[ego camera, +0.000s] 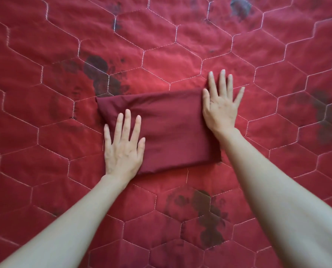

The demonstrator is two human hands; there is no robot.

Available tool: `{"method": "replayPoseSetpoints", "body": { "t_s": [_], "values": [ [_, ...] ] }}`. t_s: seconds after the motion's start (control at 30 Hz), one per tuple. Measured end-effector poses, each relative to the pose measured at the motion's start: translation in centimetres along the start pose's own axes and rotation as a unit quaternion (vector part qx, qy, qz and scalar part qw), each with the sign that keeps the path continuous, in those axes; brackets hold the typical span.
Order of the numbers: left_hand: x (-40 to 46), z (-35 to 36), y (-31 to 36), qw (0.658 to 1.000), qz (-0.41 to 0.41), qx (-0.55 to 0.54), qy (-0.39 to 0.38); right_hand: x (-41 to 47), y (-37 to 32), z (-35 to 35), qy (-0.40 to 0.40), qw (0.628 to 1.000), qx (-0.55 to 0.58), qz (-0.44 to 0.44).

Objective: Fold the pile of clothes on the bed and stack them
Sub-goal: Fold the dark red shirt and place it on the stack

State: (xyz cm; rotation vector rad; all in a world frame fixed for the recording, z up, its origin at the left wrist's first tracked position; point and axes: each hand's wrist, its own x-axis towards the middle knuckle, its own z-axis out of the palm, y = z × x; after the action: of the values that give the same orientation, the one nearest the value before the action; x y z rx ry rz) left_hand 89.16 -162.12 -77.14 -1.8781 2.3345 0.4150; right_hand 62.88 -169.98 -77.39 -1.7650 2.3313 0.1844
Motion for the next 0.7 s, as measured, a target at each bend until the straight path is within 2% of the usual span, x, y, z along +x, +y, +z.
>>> {"method": "replayPoseSetpoints", "body": {
  "t_s": [0.1,0.17,0.23,0.3,0.4,0.47,0.53,0.6,0.7],
  "values": [
    [0.5,-1.5,1.0,1.0,-0.007,-0.006,0.024,0.4,0.2,-1.5,0.04,0.998,0.031,0.04],
    [1.2,-2.4,2.0,0.998,0.016,-0.012,0.068,-1.2,-1.8,-2.2,0.106,0.993,0.059,-0.008],
    [2.1,-2.7,3.2,0.994,0.035,-0.02,0.101,-4.1,-4.5,-1.7,0.135,0.985,0.077,-0.074],
    [2.4,-2.3,4.3,0.994,0.038,-0.024,0.096,-7.3,-6.7,-0.2,0.1,0.984,0.071,-0.126],
    [1.3,-0.8,4.3,0.999,0.028,-0.015,0.04,-10.0,-6.8,2.4,0.051,0.985,0.029,-0.16],
    [-0.2,0.4,3.1,0.999,0.023,-0.009,0.021,-9.9,-5.1,3.1,0.075,0.986,0.011,-0.147],
    [-2.0,1.3,1.7,1.0,0.01,-0.01,0.022,-9.3,-3.4,3.3,0.095,0.991,0.009,-0.095],
    [-3.8,1.6,0.7,1.0,-0.006,-0.012,0.02,-8.8,-2.1,3.2,0.081,0.995,0.015,-0.05],
    [-5.6,1.1,0.7,1.0,-0.015,-0.003,0.008,-8.6,-1.4,3.2,0.075,0.994,0.038,-0.064]
  ]
}}
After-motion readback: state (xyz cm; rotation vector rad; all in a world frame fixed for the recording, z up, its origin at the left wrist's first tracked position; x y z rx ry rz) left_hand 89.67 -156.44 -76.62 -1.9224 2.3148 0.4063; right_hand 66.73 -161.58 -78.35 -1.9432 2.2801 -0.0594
